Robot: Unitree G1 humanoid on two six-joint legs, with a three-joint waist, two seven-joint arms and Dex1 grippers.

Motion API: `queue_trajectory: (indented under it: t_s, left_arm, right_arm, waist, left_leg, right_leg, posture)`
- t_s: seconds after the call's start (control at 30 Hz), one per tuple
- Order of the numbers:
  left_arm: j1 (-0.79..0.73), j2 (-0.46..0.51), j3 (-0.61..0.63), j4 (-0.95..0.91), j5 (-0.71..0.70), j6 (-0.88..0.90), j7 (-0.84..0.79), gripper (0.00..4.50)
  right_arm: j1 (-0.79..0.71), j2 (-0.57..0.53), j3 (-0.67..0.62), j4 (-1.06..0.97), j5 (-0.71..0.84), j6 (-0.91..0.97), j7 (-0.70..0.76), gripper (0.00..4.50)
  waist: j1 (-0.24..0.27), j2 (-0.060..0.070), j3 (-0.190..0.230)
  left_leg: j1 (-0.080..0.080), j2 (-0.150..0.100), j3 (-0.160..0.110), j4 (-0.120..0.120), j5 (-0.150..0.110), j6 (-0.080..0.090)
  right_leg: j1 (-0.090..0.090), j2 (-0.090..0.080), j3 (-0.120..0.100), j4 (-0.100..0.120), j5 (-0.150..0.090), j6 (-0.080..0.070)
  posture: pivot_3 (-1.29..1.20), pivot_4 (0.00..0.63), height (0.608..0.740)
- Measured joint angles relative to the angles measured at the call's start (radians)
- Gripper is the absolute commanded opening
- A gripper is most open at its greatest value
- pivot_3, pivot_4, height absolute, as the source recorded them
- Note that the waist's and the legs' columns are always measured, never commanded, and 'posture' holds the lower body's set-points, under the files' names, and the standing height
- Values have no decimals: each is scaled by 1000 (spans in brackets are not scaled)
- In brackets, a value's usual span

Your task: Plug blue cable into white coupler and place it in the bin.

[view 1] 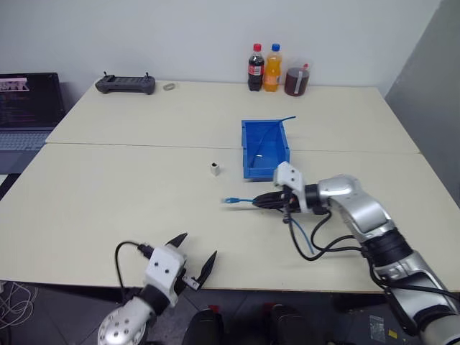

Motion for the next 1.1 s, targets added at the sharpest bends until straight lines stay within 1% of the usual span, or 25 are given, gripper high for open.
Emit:
queue_trajectory:
  t_s: [0.1,0.2,0.27,0.3,0.47,0.53,0.63,0.77,0.83,0.87,0.93,1.0,1.03,1.1]
  left_arm:
    - [58,-47,-25,-6,21,-26,54,4500]
    - [75,-79,-44,-22,34,-38,94,4500]
    - [89,-90,-57,-44,38,-39,114,4500]
    - [97,-99,-64,-51,38,-39,121,4500]
    - [86,-103,-81,-54,37,-24,137,4500]
    - [67,-89,-77,-54,33,-10,130,4500]
    - [-11,-28,-36,-54,-6,30,87,4500]
    - [-137,78,33,-51,-85,96,-2,4500]
    - [-198,132,63,-35,-132,126,-58,4500]
    - [-269,197,76,10,-173,148,-124,4500]
    - [-364,277,91,91,-211,162,-216,4500]
    - [-498,381,85,239,-234,153,-364,4500]
    - [-572,430,67,346,-231,125,-449,4500]
    - [-687,455,25,504,-220,71,-563,4500]
  right_arm:
    - [-19,39,32,99,-41,-53,5,67]
    - [-35,49,41,167,-64,-86,27,67]
    - [-43,56,42,188,-67,-99,47,493]
    - [-44,61,43,193,-70,-105,54,613]
    - [-20,67,44,190,-62,-77,72,1981]
    - [-3,64,33,174,-60,-63,73,2363]
    - [12,42,8,113,-40,-14,72,3029]
    - [52,-5,-49,4,-8,52,64,4105]
    - [76,-31,-80,-56,19,89,62,4476]
    - [104,-53,-111,-119,47,134,55,4476]
    - [135,-84,-152,-205,93,193,46,4476]
    - [180,-127,-212,-323,155,274,37,4476]
    - [202,-141,-247,-375,175,289,20,4476]
    - [231,-156,-290,-429,193,305,-9,4476]
  waist:
    - [1,0,0]
    - [-2,0,0]
    - [-5,0,0]
    - [-6,0,0]
    - [-6,0,0]
    - [-6,0,0]
    - [-4,0,0]
    - [-4,0,0]
    - [-3,0,0]
    - [0,1,1]
    - [5,2,1]
    - [5,2,1]
    - [4,2,1]
    - [-1,2,1]
  left_leg:
    - [0,-1,1,0,0,1]
    - [0,0,1,0,0,1]
    - [0,0,1,0,0,1]
    - [0,0,1,-1,0,1]
    - [0,1,0,-1,0,1]
    - [0,1,1,-1,0,1]
    - [0,1,0,0,0,1]
    - [0,1,-1,0,0,1]
    - [0,1,-1,0,0,1]
    - [-1,1,-3,0,0,0]
    - [-1,1,-5,0,0,0]
    - [-1,1,-6,0,0,0]
    - [0,1,-5,0,0,0]
    - [0,0,-3,0,0,0]
  right_leg:
    - [0,-1,0,0,0,0]
    - [0,-1,-1,0,0,0]
    - [-1,0,0,0,0,0]
    - [-1,0,0,0,0,0]
    - [-1,1,0,1,0,-1]
    - [-1,1,0,1,0,-1]
    - [-1,2,-1,1,0,-1]
    - [-1,2,-1,1,0,-1]
    - [-1,2,-1,1,0,-1]
    - [-1,2,-3,2,0,-1]
    - [0,3,-5,3,0,-1]
    - [0,3,-6,2,-1,-1]
    - [0,4,-5,2,-1,-1]
    - [0,4,-4,1,-1,-1]
  posture:
    - [0,150,740]
    - [0,150,740]
    - [0,150,740]
    - [0,150,740]
    - [0,150,740]
    - [0,150,740]
    - [0,150,740]
    - [0,150,740]
    - [0,150,740]
    - [0,150,740]
    - [0,150,740]
    - [0,150,740]
    - [0,150,740]
    - [0,150,740]
